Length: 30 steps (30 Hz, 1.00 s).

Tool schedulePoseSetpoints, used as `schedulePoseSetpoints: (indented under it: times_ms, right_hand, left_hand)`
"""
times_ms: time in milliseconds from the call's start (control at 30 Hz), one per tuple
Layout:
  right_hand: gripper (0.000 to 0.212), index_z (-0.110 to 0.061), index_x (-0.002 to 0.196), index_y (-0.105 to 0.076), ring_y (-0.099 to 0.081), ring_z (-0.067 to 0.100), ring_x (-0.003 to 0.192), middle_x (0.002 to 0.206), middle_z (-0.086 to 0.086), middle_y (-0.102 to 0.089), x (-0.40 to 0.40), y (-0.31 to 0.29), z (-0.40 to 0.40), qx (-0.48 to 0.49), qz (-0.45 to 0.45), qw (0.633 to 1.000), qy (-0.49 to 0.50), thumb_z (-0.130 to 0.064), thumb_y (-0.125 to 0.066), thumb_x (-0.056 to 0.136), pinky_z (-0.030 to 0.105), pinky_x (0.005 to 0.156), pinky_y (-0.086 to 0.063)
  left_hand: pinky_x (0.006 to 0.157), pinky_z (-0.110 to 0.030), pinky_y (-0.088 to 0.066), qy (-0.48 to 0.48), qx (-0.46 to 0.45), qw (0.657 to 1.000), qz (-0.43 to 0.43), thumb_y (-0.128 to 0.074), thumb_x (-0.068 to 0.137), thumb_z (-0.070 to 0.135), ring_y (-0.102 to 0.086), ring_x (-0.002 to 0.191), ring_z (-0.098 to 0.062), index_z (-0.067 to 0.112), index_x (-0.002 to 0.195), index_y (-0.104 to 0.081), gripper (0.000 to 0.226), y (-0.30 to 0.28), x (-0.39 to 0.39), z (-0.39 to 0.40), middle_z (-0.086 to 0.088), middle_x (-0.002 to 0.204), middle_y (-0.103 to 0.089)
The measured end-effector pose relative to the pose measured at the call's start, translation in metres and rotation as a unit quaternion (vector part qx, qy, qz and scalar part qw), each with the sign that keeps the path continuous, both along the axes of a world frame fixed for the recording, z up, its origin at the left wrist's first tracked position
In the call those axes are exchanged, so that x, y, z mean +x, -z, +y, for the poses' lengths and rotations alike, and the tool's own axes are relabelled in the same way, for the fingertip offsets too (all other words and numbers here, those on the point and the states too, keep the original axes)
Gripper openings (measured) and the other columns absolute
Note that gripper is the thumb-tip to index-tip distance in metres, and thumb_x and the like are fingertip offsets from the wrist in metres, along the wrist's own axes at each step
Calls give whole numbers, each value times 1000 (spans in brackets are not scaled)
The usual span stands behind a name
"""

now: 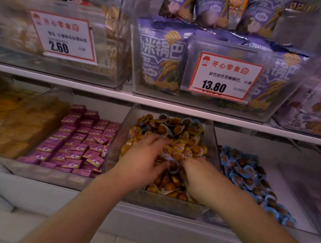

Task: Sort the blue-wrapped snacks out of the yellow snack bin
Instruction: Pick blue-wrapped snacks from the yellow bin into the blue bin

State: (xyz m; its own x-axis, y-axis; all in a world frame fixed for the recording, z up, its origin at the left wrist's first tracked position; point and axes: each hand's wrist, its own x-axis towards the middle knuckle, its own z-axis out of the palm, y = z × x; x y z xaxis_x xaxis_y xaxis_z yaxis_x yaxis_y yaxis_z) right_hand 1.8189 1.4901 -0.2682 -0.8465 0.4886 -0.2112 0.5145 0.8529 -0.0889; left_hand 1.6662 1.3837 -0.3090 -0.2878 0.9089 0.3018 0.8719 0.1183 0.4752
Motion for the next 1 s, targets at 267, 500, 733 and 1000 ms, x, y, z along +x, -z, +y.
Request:
schedulePoseSetpoints:
  times_ms: [267, 500, 733, 1000]
  right_hand:
    - [34, -17, 120, -57, -56, 29, 91, 114, 7, -41, 1, 5, -9, 65, -38, 997, 23, -8, -58, 88, 33, 62, -34]
    - [26, -14, 113, -64, -37, 36, 120, 125, 11, -33, 1, 5, -15, 115, -78, 990, 7, -13, -57, 88, 39, 73, -39]
    - [39, -14, 131, -57, -29, 39, 127, 132, 16, -31, -5, 10, -8, 116, -78, 990, -25, -13, -48, 94, 43, 85, -42]
    - [43, -16, 58, -54, -49, 10, 45, 52, -3, -52, -5, 4, 3, -24, 168, 984, 45, -41, -52, 93, 28, 43, -37]
  left_hand:
    - [89, -40, -44, -11, -92, 988, 126, -64, 83, 45, -47, 121, -23, 38, 133, -44, 54, 12, 23, 28, 5, 130, -51]
    - [76, -41, -53, -54, -56, 989, 129, -60, 91, 29, -63, 97, -24, 32, 117, -54, 27, 5, 15, 26, 2, 117, -53]
    - [80, -27, -53, -109, 95, 956, -254, -67, 92, 31, -66, 98, -6, 33, 115, -68, 23, -17, -27, -9, 12, 107, -69]
    - [54, -27, -47, -114, 163, 735, -648, -65, 92, 18, -56, 64, -20, 16, 91, -78, 13, -22, 1, -22, -11, 81, -63]
